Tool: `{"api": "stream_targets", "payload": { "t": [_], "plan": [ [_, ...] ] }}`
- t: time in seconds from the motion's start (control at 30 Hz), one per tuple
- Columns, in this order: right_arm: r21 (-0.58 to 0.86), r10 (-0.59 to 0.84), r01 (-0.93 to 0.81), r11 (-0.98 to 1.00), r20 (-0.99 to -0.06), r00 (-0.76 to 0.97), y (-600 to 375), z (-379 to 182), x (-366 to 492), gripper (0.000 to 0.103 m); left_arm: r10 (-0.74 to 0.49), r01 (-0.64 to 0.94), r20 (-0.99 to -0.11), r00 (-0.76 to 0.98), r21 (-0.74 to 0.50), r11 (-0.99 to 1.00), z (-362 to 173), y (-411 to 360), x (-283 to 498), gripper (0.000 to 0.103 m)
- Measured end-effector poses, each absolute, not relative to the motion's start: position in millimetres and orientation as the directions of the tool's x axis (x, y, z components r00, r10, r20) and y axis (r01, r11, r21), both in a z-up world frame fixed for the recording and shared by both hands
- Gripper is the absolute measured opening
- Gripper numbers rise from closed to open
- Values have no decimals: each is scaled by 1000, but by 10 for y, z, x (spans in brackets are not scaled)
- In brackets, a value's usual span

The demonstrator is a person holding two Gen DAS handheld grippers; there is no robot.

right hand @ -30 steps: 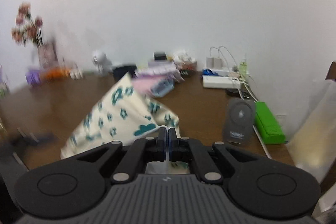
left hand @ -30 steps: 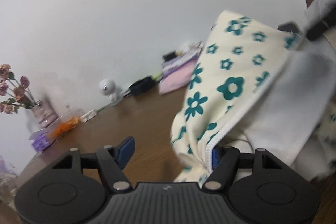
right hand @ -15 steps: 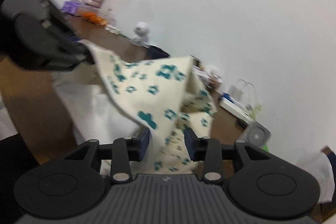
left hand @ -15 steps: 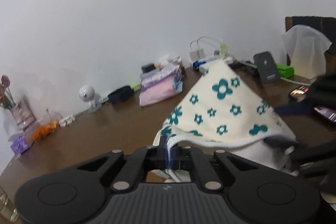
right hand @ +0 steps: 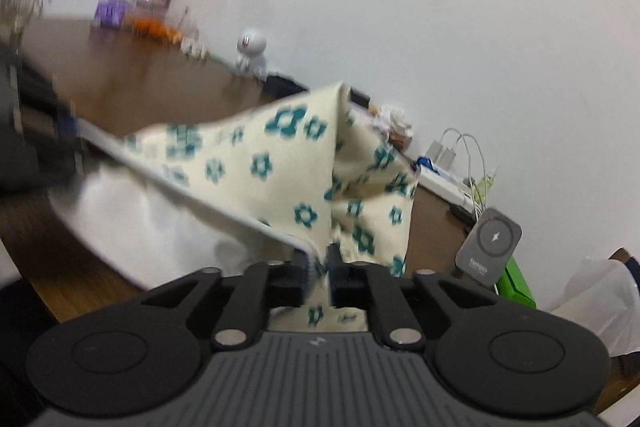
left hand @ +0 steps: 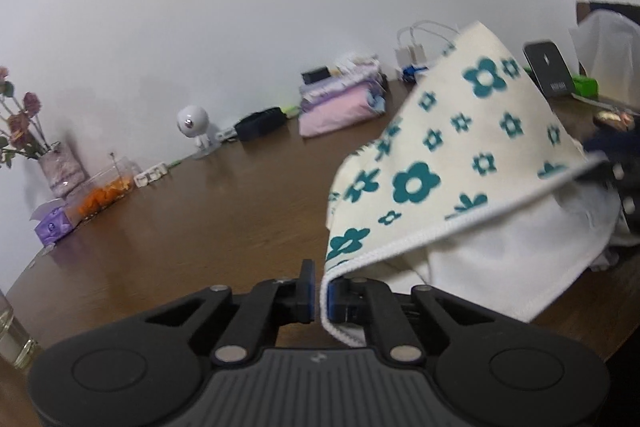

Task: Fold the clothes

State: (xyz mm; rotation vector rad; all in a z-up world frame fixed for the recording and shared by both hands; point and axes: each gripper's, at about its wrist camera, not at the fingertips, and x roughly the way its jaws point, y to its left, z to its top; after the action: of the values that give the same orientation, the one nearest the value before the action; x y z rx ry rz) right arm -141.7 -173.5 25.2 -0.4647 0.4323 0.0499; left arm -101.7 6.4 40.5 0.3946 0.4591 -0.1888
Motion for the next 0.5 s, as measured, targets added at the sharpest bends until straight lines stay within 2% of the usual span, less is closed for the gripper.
{"api": "stream_targets", "payload": {
  "t": [0.1, 0.17, 0.2, 0.27, 0.33, 0.43, 0.5],
  "plan": [
    [-350, -37, -131, 927, -433, 901, -1778, 204, -1468, 11, -103, 266, -463, 880, 301, 916, 409, 129, -1001, 6],
    [-324, -29, -124, 938, -430, 902, -1796, 226, -1497, 3, -99, 268, -456, 884, 322, 908, 382, 125, -1020, 15],
    [-303, -25, -117, 946, -426, 904, -1812, 267, -1504, 2, -92, 267, -451, 888, 341, 902, 363, 116, -1030, 16],
    [-242, -4, -111, 964, -429, 903, -1853, 368, -1526, 2, -113, 294, -453, 884, 352, 889, 382, 132, -1015, 4],
    [-182, 35, -127, 975, -441, 897, -1931, 485, -1472, 2, -162, 329, -447, 880, 327, 886, 577, 193, -839, 3],
    [-145, 99, -176, 974, -429, 898, -2020, 804, -1154, 2, -199, 302, -323, 925, 309, 902, 1208, 282, -331, 3],
    [-129, 125, -182, 975, -359, 925, -2088, 1253, -896, 2, -223, 274, -205, 953, 268, 924, 1901, 354, -150, 2]
  ]
}}
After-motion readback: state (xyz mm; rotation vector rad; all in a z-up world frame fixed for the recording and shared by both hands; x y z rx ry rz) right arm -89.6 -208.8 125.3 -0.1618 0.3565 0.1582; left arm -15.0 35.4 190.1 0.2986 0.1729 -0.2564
